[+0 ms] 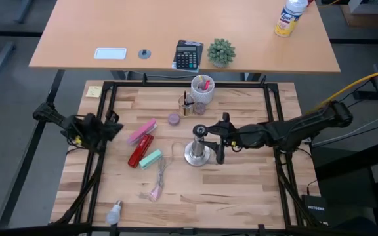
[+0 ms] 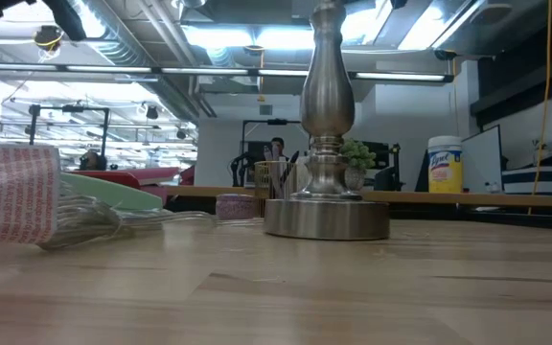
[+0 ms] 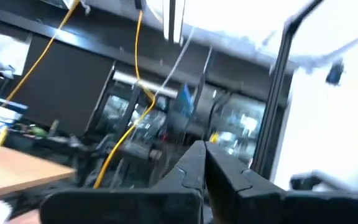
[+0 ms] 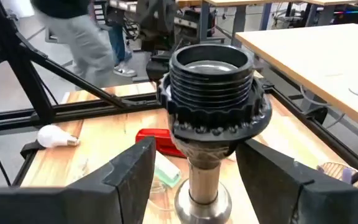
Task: Screw lightbulb
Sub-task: Insert the lightbulb to the lamp
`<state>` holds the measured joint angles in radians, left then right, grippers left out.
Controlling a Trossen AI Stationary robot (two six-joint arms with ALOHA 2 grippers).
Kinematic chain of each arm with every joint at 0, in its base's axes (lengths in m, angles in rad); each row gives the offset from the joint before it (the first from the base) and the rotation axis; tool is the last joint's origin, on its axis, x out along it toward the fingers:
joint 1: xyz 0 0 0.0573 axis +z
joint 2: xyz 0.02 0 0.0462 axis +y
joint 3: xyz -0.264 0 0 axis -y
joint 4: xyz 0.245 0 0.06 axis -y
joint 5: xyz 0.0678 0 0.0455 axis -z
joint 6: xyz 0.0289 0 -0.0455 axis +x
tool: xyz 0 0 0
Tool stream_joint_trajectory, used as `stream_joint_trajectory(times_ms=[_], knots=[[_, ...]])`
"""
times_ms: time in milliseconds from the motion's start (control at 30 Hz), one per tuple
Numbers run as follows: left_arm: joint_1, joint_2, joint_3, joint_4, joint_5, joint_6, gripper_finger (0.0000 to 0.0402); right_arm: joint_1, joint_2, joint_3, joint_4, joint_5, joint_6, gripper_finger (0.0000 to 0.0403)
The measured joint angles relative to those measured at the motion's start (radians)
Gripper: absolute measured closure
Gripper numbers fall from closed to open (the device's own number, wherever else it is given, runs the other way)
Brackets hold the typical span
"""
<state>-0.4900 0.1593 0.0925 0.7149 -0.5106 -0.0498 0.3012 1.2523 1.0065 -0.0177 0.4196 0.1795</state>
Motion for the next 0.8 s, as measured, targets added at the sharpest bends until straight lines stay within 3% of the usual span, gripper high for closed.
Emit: stream_joint_trajectory(times_ms=[300, 567, 667, 800], knots=[[0.0, 0.0, 0.0, 0.031, 0.008, -0.176, 0.04, 0.0, -0.046, 0.001, -0.058, -0.033, 0.0, 0.0176], [0.0, 0.0, 0.085, 0.018, 0.243, -0.19, 0.04, 0.0, -0.06, 0.002, -0.064, -0.049, -0.001, 0.0176], [-0.001, 0.0, 0.156, -0.094, 0.276, -0.224, 0.04, 0.0, -0.06, 0.002, -0.063, -0.049, -0.001, 0.0176], [-0.001, 0.001, 0.295, -0.432, 0.276, -0.379, 0.04, 0.0, -0.06, 0.002, -0.062, -0.049, -0.001, 0.0176]])
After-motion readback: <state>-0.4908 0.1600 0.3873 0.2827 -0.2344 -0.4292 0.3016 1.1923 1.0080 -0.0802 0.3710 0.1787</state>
